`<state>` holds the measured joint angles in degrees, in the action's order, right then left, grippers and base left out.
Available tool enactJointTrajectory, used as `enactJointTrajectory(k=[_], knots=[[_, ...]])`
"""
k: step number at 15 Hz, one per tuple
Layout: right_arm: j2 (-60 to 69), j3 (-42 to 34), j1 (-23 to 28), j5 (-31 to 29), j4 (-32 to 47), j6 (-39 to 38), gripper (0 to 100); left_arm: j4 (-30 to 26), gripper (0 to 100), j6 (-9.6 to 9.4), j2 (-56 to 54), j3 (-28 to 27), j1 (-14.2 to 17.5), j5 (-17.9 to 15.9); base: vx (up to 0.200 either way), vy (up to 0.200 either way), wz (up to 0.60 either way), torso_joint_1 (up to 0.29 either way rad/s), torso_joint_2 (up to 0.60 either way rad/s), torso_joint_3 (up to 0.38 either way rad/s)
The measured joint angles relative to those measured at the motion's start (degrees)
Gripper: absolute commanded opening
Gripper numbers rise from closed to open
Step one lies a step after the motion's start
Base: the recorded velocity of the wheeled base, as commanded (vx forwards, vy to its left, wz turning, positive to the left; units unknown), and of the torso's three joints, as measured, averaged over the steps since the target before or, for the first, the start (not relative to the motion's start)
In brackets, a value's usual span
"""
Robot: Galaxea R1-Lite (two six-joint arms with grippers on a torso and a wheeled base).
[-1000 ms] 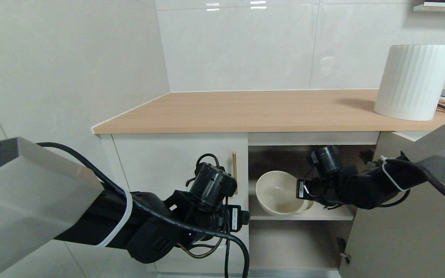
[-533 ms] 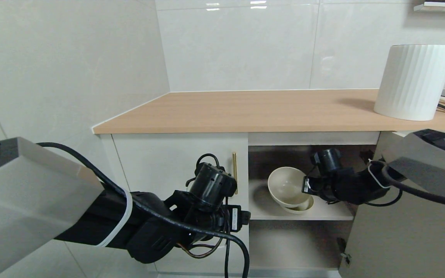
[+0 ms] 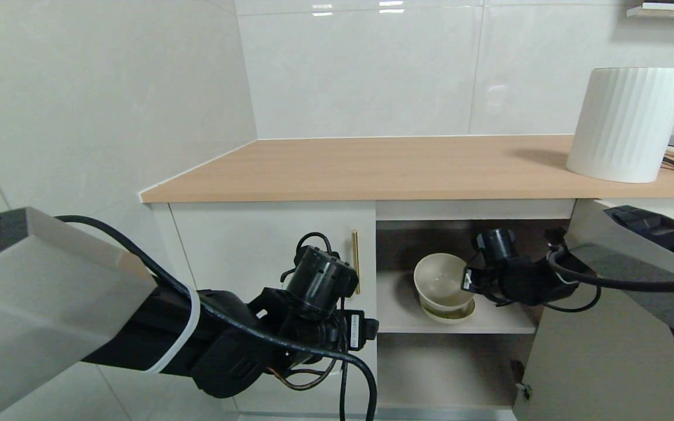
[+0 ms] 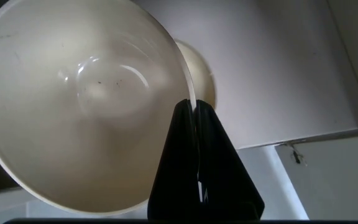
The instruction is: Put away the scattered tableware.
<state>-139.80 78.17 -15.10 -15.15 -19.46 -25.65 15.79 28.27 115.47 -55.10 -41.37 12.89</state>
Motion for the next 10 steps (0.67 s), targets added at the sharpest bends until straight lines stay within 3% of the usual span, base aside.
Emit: enactJointTrajectory(k=[10], knots=[[-3.5,2.8,1.3,-0.9,1.8,0.2,0,0.0,100,0.05,0.0,0.0,0.0,0.0,0.000,0.000,0.00,0.000,0.00,0.000]])
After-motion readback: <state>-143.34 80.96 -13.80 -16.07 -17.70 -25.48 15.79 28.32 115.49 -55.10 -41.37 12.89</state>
